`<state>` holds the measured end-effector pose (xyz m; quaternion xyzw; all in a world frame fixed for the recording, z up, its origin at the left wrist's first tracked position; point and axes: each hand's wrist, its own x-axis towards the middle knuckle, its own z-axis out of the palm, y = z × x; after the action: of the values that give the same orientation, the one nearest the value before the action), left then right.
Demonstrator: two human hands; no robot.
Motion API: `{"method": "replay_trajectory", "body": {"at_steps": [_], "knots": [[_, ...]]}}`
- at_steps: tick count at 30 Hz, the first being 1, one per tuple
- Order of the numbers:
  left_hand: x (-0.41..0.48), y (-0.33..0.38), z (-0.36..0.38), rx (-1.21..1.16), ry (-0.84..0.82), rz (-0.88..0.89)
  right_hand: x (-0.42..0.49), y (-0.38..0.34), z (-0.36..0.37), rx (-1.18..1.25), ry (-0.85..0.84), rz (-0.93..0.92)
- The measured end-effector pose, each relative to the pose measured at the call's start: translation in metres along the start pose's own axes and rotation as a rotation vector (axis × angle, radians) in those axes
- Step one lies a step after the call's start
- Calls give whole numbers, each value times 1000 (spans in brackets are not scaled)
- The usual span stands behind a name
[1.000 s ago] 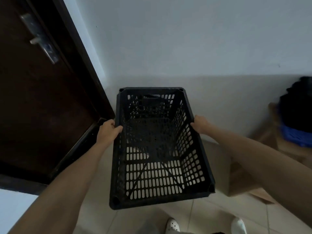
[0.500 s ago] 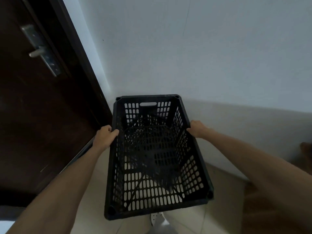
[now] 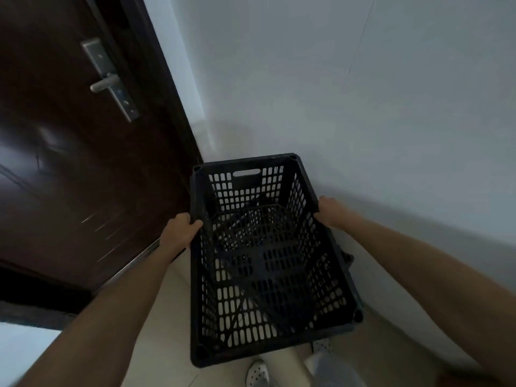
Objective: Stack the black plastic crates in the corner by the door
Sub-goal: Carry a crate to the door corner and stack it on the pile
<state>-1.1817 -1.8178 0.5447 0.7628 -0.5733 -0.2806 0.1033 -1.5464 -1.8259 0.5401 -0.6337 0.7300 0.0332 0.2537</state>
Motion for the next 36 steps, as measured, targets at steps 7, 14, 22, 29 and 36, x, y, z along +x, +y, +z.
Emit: {"method": "replay_trajectory", "body": {"at_steps": [7,14,22,29,36], "knots": [[-3,19,34,30,73,-176,60,12,-36,-86,-109,-166],[-1,29,64,-11,74,-288,118,14,-59,-177,-198,-308],[4,54,89,-87,113,-409,168,7,-68,-240,-294,-371],[12,42,98,-91,129,-477,186,1,-68,-237,-331,-377],[10,50,98,-50,97,-482,191,4,-58,-314,-319,-391]]}}
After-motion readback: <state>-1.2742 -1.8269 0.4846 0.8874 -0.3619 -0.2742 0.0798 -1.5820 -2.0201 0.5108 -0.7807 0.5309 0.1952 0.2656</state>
